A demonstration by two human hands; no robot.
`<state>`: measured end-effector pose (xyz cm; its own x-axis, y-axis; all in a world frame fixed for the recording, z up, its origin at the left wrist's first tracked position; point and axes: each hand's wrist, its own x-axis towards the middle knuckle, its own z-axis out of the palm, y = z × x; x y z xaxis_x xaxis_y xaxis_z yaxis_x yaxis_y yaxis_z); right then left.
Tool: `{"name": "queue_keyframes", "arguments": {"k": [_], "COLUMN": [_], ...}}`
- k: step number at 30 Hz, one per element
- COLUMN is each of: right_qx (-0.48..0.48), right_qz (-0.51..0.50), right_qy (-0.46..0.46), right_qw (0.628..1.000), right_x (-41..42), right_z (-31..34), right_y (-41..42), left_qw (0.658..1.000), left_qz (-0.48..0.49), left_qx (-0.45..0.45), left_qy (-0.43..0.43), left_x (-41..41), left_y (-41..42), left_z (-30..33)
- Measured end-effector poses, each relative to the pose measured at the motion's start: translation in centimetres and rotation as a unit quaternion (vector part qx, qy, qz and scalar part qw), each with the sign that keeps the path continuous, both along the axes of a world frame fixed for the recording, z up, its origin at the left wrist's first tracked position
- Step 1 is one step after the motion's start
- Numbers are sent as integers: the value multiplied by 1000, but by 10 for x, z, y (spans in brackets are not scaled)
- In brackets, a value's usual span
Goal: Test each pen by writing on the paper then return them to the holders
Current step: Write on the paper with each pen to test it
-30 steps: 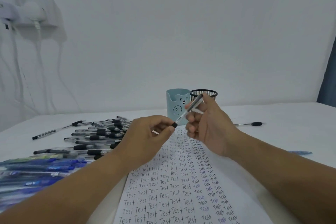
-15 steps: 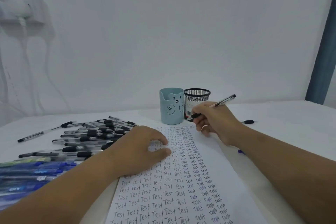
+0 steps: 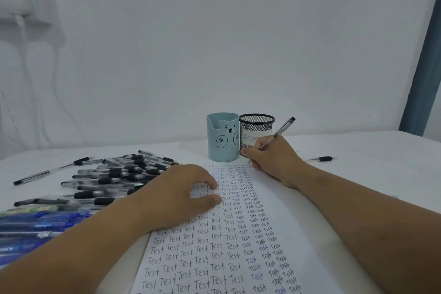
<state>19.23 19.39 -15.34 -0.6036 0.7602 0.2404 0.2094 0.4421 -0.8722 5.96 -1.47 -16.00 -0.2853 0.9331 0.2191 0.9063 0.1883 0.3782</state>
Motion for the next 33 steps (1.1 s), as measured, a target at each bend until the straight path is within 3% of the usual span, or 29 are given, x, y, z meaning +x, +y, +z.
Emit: {"name": "queue_keyframes", "arguments": {"k": [17, 33], "right_qx": [47, 49], "right_qz": [6, -9], "right_qy": [-53, -38], "right_qw": [997, 998], "right_x": [-1, -2], "right_z": [-2, -5], "right_y": [0, 2], "left_qw": [1000, 1000], "left_qz": [0, 0], "left_qx": [-1, -7], "left_qy": [-3, -6], "left_x": [2, 3], "left_y": [-1, -2], "left_z": [1, 2]}}
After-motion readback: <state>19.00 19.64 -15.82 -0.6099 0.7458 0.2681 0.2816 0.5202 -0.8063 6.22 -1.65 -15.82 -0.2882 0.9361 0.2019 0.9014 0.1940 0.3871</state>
